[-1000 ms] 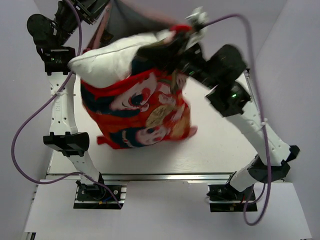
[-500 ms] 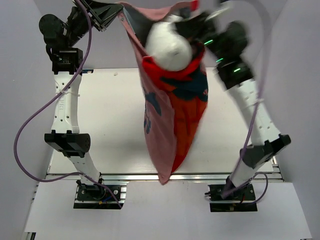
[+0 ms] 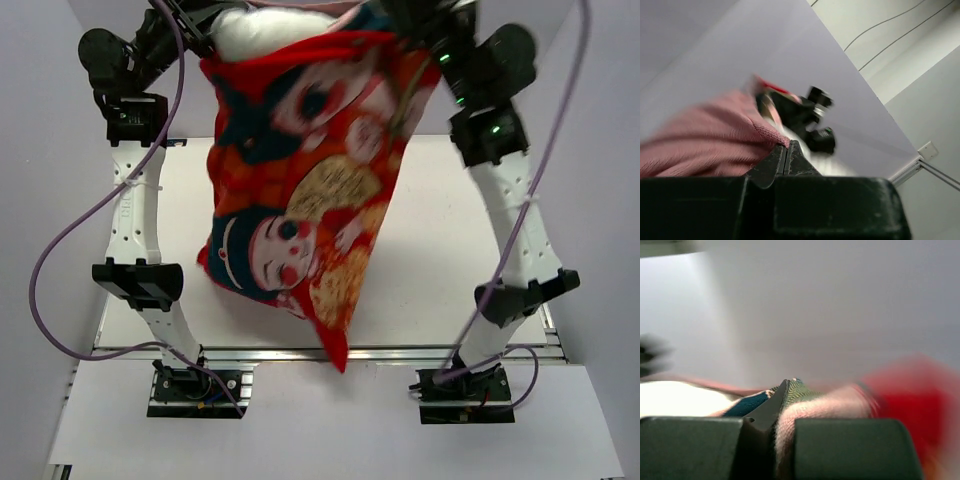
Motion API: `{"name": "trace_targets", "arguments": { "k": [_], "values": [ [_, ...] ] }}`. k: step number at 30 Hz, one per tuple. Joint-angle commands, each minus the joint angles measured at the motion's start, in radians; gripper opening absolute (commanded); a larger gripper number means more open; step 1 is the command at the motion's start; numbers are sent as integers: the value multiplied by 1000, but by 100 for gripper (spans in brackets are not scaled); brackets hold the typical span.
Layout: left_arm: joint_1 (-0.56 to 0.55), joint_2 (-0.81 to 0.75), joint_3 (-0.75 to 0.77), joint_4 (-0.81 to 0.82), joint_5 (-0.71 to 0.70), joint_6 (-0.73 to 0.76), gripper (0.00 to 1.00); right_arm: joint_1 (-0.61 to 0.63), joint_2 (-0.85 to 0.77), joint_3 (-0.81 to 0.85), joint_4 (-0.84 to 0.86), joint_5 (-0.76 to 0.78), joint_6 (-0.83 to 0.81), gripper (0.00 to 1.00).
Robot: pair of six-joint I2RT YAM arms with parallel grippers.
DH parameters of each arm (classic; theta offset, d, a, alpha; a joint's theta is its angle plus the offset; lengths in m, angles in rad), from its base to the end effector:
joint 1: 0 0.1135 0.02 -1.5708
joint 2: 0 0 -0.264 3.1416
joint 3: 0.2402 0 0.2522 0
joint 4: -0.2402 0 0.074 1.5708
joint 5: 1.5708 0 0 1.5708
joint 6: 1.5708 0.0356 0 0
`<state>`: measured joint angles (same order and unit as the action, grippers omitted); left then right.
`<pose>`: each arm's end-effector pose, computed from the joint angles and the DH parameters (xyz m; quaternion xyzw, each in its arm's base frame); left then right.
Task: Put the pillow into the pillowcase
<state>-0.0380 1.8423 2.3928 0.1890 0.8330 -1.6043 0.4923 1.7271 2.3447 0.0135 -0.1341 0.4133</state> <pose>0.3393 -0.0393 0.6131 0.0018 0.5228 -0.7237 0.4505 0.2747 0.1527 0.6295 -0.0775 0.4490 0.4165 0.7867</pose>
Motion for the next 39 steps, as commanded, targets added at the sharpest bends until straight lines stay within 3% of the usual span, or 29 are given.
{"name": "trace_targets", "arguments": {
  "k": [1, 3, 4, 7, 8, 10, 11, 13, 15, 16, 18, 19, 21, 22, 23, 25, 27, 29, 30, 33, 34, 36, 37, 39],
  "values": [
    [16, -118, -6, 72, -31, -39, 0, -191, -37, -8, 192, 212, 16, 0],
    [20, -126, -49, 11, -37, 9, 0, -215, -49, -24, 146, 180, 47, 0],
    [20, -124, -56, -5, -58, 56, 0, -209, -60, -34, 122, 74, 73, 0],
    [20, -95, -64, -37, -89, 93, 0, -56, -119, -120, 131, -146, 86, 0],
    [20, -88, -61, -40, -115, 102, 0, 133, -150, -128, 100, -150, 46, 0],
    [20, -61, -24, -56, -143, 109, 0, 329, -185, -163, 114, -168, -49, 0],
    [23, -52, -6, -56, -172, 106, 0, 498, -199, -168, 114, -147, -77, 0],
    [36, -26, 71, -46, -205, 77, 0, 604, -183, -112, 108, -92, -144, 0],
    [52, -29, 83, -8, -239, 43, 0, 621, -130, 5, 129, 30, -181, 0],
    [70, -35, 77, -10, -242, 41, 0, 605, -118, 25, 155, 80, -230, 0],
    [72, -58, 24, -7, -221, 37, 0, 418, -104, 22, 302, 184, -228, 0],
    [72, -96, -6, 9, -215, 14, 0, 234, -77, 40, 328, 214, -176, 0],
    [76, -136, -79, 85, -224, -64, 0, 61, -26, 135, 289, 305, -44, 0],
    [84, -149, -81, 114, -227, -98, 0, -101, -31, 127, 270, 315, 10, 0],
    [95, -150, -67, 144, -227, -132, 0, -174, -43, 93, 255, 312, 142, 0],
    [141, -137, -15, 164, -224, -218, 0, -327, -46, 48, 165, 266, 235, 0],
    [173, -129, -18, 190, -235, -265, 0, -380, -64, -3, 132, 143, 367, 0],
    [176, -147, -81, 176, -248, -264, 0, -370, -135, -174, 157, 21, 428, 0],
    [173, -153, -105, 152, -258, -234, 0, -281, -182, -265, 175, -104, 488, 0],
    [103, -143, -110, -58, -250, -90, 0, 7, -276, -372, 265, -244, 345, 0],
    [81, -134, -124, -77, -242, -80, 0, 198, -282, -381, 282, -260, 313, 0],
    [53, -114, -124, -71, -227, -82, 0, 360, -243, -310, 270, -216, 230, 0],
    [18, -106, -112, -74, -221, -82, 0, 424, -213, -176, 255, -204, 219, 0],
    [18, -92, -73, -59, -204, -115, 0, 424, -117, -20, 244, -106, 182, 0]
  ]
}}
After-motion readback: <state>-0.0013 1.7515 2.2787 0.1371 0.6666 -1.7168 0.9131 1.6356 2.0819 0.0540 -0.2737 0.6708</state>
